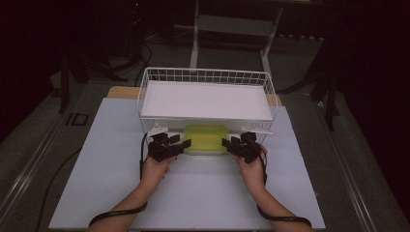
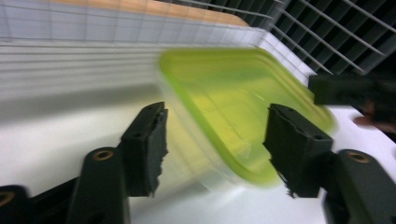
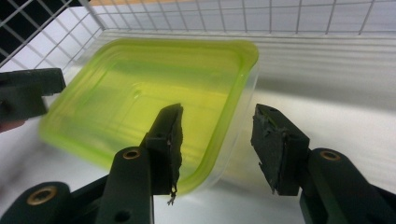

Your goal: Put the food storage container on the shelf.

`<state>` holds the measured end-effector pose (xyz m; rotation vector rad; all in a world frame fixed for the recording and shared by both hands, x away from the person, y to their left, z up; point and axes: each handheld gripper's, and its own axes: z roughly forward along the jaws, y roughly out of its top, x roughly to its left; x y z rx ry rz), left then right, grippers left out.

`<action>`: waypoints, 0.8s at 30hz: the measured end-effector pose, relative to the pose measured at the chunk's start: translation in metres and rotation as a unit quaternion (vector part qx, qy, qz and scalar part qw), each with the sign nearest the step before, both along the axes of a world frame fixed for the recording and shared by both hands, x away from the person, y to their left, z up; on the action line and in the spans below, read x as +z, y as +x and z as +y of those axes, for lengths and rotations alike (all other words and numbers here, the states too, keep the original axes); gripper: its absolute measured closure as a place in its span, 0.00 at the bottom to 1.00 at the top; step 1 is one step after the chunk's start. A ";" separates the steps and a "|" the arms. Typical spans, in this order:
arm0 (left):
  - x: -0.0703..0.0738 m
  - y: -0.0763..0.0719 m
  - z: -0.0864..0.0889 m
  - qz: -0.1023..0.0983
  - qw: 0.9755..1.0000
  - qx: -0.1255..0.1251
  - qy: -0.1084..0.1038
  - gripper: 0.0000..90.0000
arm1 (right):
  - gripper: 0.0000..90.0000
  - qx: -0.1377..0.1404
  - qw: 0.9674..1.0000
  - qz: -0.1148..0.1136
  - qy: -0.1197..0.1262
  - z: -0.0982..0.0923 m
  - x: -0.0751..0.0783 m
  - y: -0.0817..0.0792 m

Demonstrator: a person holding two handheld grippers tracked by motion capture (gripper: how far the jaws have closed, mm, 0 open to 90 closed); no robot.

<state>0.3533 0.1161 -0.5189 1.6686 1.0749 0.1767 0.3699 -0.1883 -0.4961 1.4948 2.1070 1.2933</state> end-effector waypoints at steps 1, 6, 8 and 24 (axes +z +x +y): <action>0.001 -0.004 0.000 -0.007 1.000 -0.006 0.006 0.35 | 0.58 0.004 1.000 0.000 0.000 0.000 0.001 -0.003; 0.008 -0.024 0.005 -0.039 0.999 -0.024 0.010 0.30 | 0.63 0.022 1.000 -0.007 0.004 0.004 0.011 -0.026; 0.010 -0.030 0.008 -0.036 0.999 -0.035 -0.005 0.27 | 0.70 0.032 0.999 -0.007 0.002 0.010 0.014 -0.040; 0.008 -0.065 0.016 -0.060 0.998 -0.031 0.002 0.01 | 1.00 0.073 0.996 0.037 -0.028 0.051 -0.014 -0.046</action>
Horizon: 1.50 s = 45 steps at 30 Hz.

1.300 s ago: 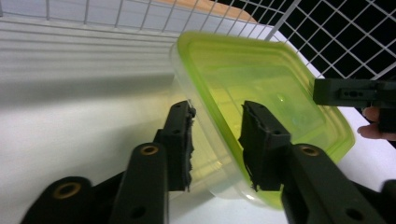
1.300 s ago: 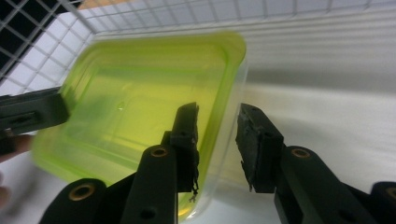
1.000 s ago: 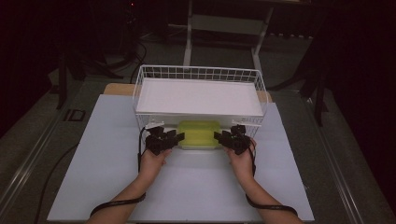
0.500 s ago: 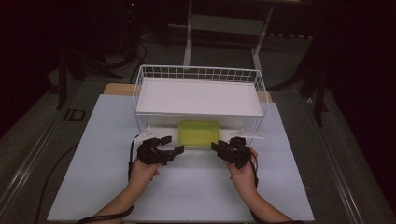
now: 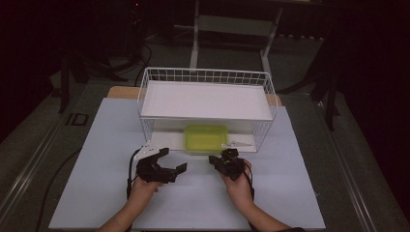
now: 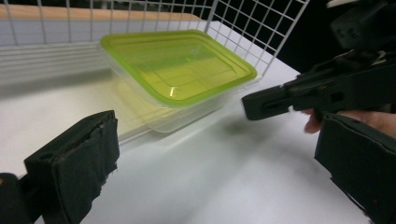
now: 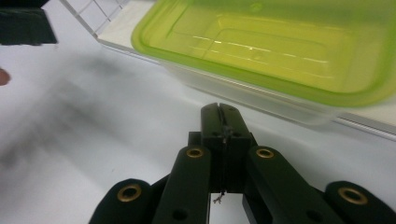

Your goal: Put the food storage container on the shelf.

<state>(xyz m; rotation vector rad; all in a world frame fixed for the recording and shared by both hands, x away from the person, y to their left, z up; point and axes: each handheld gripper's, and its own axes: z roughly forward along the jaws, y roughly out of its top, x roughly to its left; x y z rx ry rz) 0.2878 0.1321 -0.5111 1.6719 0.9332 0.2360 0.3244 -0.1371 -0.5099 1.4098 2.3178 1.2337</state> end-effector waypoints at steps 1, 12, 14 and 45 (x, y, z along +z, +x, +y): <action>0.000 0.000 0.000 -0.001 1.000 0.001 -0.001 0.01 | 1.00 0.000 1.000 0.002 -0.002 0.003 -0.003 0.003; 0.003 -0.006 -0.001 -0.030 0.999 0.008 0.010 0.01 | 1.00 -0.019 1.000 -0.003 -0.009 0.017 -0.011 0.026; 0.002 -0.006 -0.001 -0.028 1.000 0.009 0.011 0.01 | 1.00 -0.022 1.000 -0.006 -0.009 0.019 -0.011 0.030; -0.008 -0.005 0.000 -0.018 1.000 0.007 0.014 0.01 | 1.00 -0.071 0.997 -0.015 0.003 0.018 -0.012 0.078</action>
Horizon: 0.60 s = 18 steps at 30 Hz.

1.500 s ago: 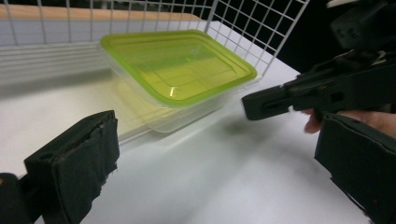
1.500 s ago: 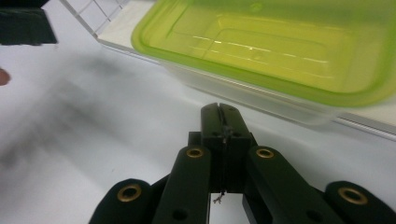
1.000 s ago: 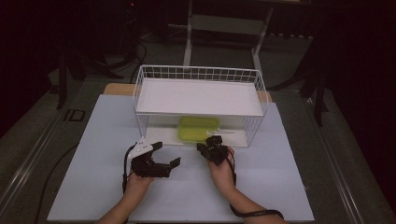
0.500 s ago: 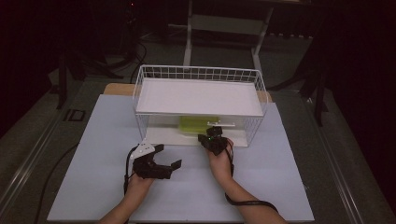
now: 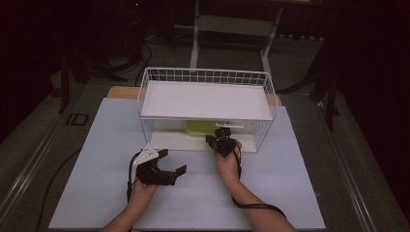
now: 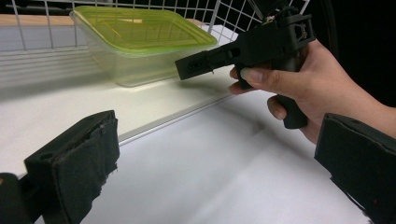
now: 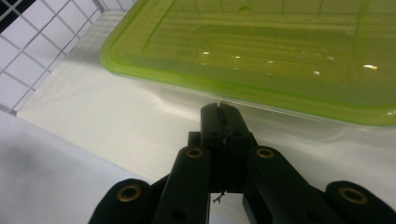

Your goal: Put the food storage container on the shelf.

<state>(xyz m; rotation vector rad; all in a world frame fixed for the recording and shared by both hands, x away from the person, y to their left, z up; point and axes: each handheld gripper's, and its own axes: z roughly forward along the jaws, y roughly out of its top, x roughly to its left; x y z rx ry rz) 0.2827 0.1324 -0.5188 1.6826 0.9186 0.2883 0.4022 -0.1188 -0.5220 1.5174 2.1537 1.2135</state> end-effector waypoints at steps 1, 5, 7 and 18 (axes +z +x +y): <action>0.000 0.000 0.000 0.000 1.000 0.000 0.000 0.01 | 1.00 0.001 1.000 0.000 0.002 -0.001 0.000 0.001; 0.000 0.000 0.000 -0.001 1.000 -0.002 0.000 0.01 | 0.99 0.004 1.000 -0.002 0.000 0.000 0.000 0.001; 0.001 0.000 0.000 -0.003 1.000 -0.001 0.003 0.01 | 0.98 0.003 1.000 0.000 0.003 0.001 0.000 0.000; 0.007 0.000 0.003 -0.026 1.000 -0.011 0.004 0.01 | 0.83 0.034 0.999 -0.008 0.004 -0.002 0.005 -0.021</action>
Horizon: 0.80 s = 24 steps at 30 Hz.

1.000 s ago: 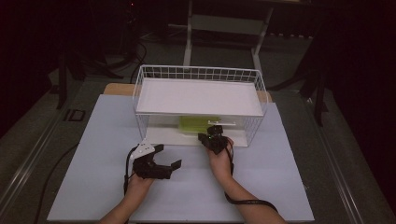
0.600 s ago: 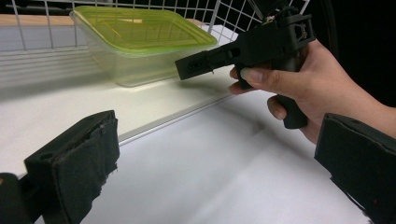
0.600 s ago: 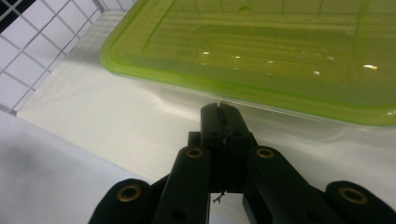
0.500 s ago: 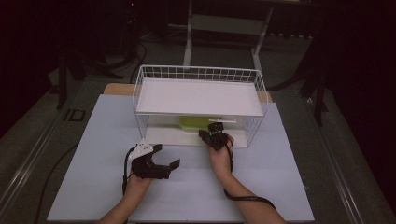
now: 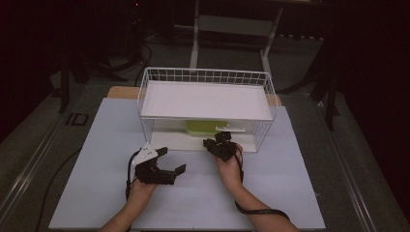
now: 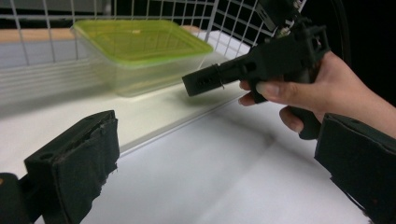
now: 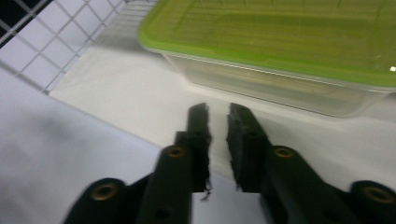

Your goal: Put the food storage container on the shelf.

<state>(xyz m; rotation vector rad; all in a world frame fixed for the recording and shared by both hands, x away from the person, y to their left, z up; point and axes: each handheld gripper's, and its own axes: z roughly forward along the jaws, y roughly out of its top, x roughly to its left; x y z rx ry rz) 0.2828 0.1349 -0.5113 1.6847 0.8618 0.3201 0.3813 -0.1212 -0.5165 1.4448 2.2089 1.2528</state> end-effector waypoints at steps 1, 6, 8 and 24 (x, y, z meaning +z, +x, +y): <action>0.000 0.000 0.000 -0.002 1.000 -0.002 -0.002 0.01 | 0.78 0.006 1.000 -0.008 -0.001 -0.003 0.003 -0.005; 0.002 0.001 -0.003 -0.003 1.000 -0.024 -0.011 0.01 | 0.43 0.024 0.999 -0.030 0.005 -0.015 0.013 -0.018; 0.003 0.002 -0.003 0.001 0.999 -0.033 -0.025 0.01 | 0.32 0.036 0.998 -0.041 0.009 -0.020 0.015 -0.022; 0.025 -0.003 -0.020 -0.026 0.996 -0.087 0.006 0.01 | 0.20 0.108 0.991 -0.070 0.021 -0.039 0.029 -0.050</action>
